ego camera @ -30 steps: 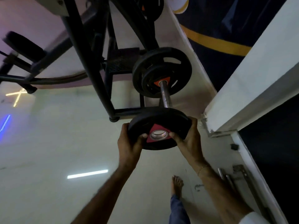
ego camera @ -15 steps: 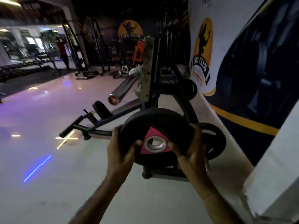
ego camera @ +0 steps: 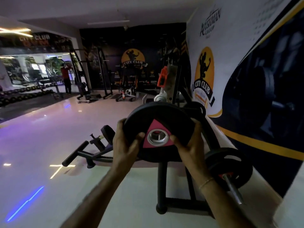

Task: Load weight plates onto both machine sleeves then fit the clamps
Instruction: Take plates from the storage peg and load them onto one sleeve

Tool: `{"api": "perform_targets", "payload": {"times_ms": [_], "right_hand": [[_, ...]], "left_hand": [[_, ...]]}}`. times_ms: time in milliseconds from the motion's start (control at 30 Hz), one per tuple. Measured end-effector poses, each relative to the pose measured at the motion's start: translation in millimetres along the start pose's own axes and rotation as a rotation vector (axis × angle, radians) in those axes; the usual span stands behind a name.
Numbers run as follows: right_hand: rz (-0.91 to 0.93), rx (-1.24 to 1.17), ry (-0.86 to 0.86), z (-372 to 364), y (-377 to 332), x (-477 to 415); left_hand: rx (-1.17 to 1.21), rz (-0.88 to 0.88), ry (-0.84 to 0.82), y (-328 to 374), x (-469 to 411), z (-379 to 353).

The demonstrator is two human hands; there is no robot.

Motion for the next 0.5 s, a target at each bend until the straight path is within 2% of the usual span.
{"api": "perform_targets", "payload": {"times_ms": [200,500], "right_hand": [[-0.039,0.061,0.091,-6.9,11.6,-16.3],[-0.085,0.071,0.073,-24.0,34.5,-22.3]], "left_hand": [[0.112,0.032,-0.106,-33.1,-29.7,-9.9],[0.17,0.072,-0.096,-55.6,-41.1,-5.4]]}}
Point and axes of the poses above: each hand's wrist, its own x-axis away from the middle knuckle, its own z-axis out of the back of the hand, y = z × x, the point moved 10 cm from there along -x, towards the middle knuckle, and after that the axes turned 10 degrees about x, right-handed, at the moved point
